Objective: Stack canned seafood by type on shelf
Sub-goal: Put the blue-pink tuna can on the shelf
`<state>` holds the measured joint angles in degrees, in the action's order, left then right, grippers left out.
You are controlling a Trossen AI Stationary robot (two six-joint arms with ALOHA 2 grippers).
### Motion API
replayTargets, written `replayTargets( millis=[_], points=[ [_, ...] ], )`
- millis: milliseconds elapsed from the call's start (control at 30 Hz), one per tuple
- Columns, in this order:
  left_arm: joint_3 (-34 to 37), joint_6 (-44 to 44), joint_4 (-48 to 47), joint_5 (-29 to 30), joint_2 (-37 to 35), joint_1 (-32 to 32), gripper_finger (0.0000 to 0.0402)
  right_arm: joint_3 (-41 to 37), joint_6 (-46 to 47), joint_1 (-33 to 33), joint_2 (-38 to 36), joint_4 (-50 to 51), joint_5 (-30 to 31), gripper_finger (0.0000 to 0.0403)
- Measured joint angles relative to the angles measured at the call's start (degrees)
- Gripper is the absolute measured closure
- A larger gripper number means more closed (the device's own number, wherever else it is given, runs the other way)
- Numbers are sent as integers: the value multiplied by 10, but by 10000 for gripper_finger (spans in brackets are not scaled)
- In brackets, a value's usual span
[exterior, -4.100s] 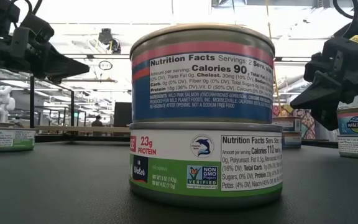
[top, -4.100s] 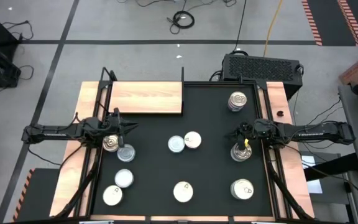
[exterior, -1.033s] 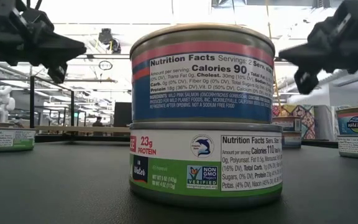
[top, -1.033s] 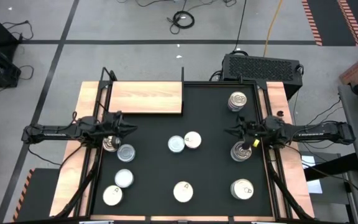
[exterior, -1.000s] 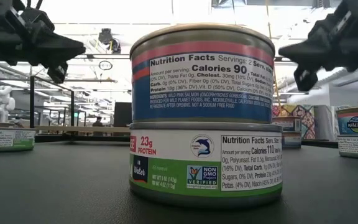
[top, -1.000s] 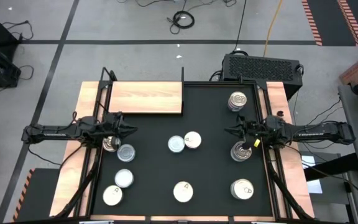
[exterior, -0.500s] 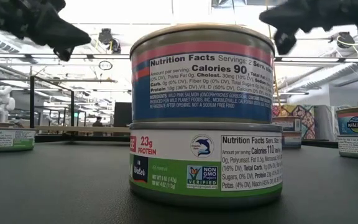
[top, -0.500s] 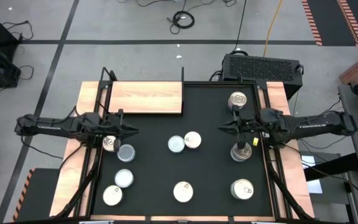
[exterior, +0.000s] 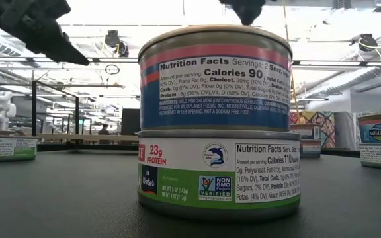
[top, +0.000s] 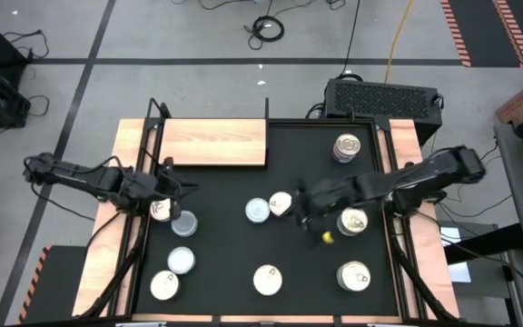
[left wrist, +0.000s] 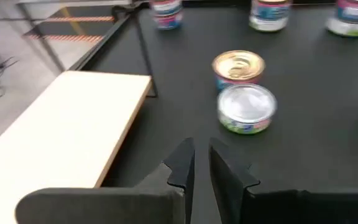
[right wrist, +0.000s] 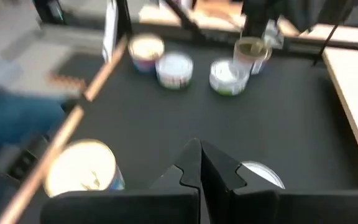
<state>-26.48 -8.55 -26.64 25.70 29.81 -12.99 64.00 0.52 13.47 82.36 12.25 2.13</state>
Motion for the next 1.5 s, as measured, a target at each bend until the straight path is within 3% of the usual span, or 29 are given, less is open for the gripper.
replayTargets(
  millis=[167,300,467,600,767,900,1100,1500],
  points=[
    [0,-11,29,30,6,-19,352,117,-57,23,117,104,43,403],
    [0,0,59,67,20,-22,352,172,-102,33,193,115,58,395],
    [0,38,110,71,44,-20,352,208,-160,35,253,132,70,360],
    [0,86,163,60,65,-20,346,214,-167,32,276,139,84,321],
    [0,119,196,36,105,-20,309,214,-153,28,296,142,94,278],
    [0,124,218,35,151,-20,267,214,-149,28,300,167,166,255],
    [0,168,299,28,208,-20,228,214,-94,27,300,221,174,243],
    [0,199,323,-6,242,-20,226,213,-112,26,334,201,176,243]
  ],
)
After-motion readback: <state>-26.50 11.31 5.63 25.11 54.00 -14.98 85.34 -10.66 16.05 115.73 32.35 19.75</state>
